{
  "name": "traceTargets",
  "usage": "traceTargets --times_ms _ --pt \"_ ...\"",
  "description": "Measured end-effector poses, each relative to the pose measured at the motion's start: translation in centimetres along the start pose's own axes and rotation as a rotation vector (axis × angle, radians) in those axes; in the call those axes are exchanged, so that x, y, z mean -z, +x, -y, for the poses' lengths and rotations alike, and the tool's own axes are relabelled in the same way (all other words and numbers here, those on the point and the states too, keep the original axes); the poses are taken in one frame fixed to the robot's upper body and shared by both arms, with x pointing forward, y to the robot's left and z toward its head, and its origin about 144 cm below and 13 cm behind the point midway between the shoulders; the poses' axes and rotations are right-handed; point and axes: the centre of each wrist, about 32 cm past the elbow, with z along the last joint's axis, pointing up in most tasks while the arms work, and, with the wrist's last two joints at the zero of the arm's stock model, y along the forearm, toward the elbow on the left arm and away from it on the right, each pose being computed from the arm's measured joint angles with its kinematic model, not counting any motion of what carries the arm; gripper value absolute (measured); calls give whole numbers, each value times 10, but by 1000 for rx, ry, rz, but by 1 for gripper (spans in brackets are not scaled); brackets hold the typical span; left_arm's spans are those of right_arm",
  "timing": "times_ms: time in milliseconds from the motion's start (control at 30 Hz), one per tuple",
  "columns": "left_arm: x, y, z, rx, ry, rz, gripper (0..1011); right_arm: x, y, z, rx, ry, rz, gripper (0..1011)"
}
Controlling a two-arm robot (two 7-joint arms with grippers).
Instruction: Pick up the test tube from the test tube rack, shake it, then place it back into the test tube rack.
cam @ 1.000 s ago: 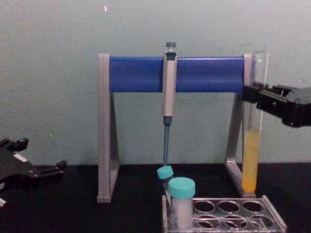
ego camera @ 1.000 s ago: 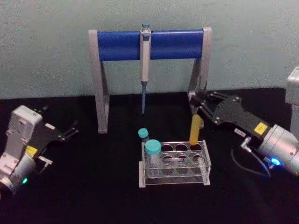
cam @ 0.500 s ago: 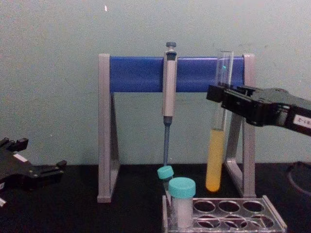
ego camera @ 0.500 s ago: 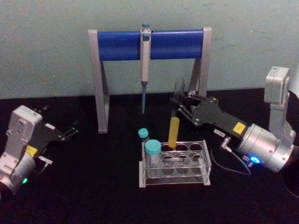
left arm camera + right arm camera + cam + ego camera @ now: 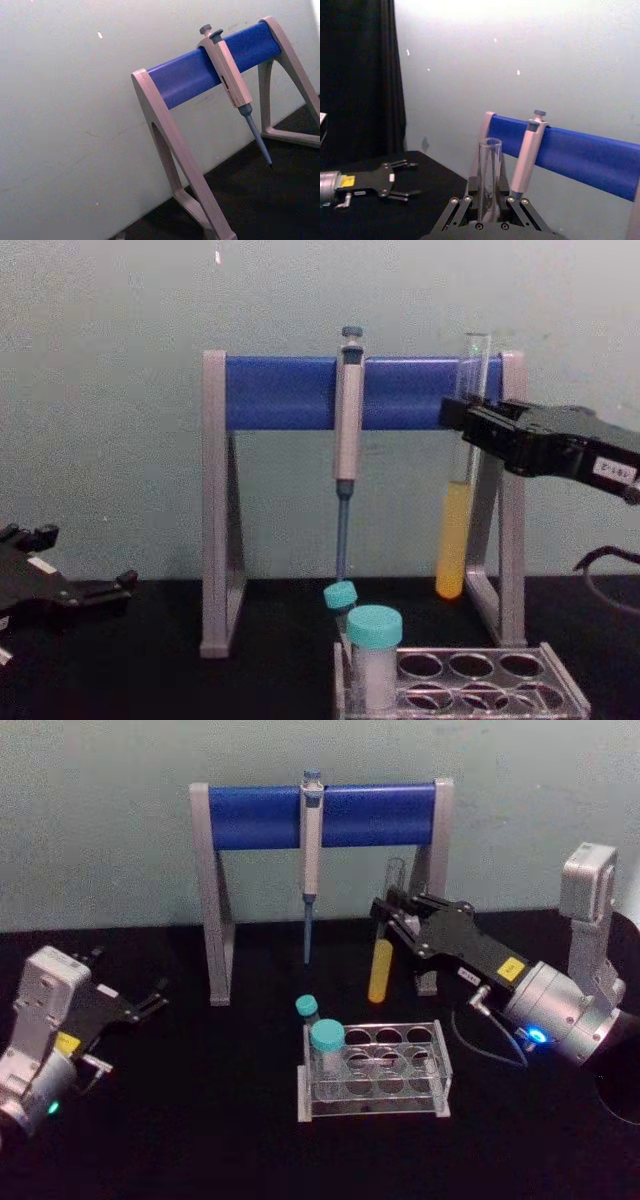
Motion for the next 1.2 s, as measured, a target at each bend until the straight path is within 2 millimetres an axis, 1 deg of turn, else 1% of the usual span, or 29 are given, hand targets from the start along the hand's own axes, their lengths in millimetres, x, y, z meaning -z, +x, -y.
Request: traceTargets --times_ms 400,1200 --pt "0 0 0 0 0 0 1001 0 1 4 19 -4 5 229" --pt "0 0 0 0 0 0 1001 -1 2 4 11 -6 4 229"
